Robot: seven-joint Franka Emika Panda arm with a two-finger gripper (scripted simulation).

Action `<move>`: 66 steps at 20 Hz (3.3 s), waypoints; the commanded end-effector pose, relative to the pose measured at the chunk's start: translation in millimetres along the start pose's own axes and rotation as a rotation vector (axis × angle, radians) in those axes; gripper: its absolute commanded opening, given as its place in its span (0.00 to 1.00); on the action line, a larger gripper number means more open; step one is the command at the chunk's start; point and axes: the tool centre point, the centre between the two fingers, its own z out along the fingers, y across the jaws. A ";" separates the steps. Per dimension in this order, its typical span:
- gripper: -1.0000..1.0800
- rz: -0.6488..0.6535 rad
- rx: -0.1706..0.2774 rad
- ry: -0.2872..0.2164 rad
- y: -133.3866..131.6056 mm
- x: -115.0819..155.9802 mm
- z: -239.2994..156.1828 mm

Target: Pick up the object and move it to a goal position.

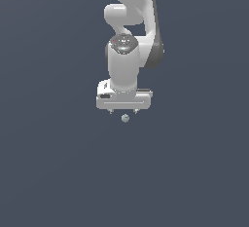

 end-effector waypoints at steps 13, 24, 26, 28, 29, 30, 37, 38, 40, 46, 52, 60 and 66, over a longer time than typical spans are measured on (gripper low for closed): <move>0.96 -0.040 -0.007 0.032 -5.6 9.2 -9.2; 0.96 -0.141 -0.006 0.019 -6.0 -5.2 20.1; 0.96 -0.177 -0.005 0.014 -6.2 -10.8 30.3; 0.96 -0.219 -0.003 0.009 -6.5 -17.5 41.8; 0.96 -0.242 -0.002 0.007 -6.8 -21.4 48.0; 0.96 -0.265 -0.001 0.004 -7.0 -25.4 54.3; 0.96 -0.390 0.008 -0.010 -9.0 -48.2 86.2; 0.96 -0.402 0.009 -0.011 -9.2 -50.5 89.1; 0.96 -0.422 0.011 -0.013 -9.6 -54.4 94.0; 0.96 -0.447 0.014 -0.015 -10.1 -59.5 100.1; 0.96 -0.443 0.014 -0.016 -10.1 -59.5 107.8; 0.96 -0.447 0.014 -0.016 -10.7 -61.4 143.3; 0.00 -0.447 0.014 -0.016 -10.5 -60.8 150.2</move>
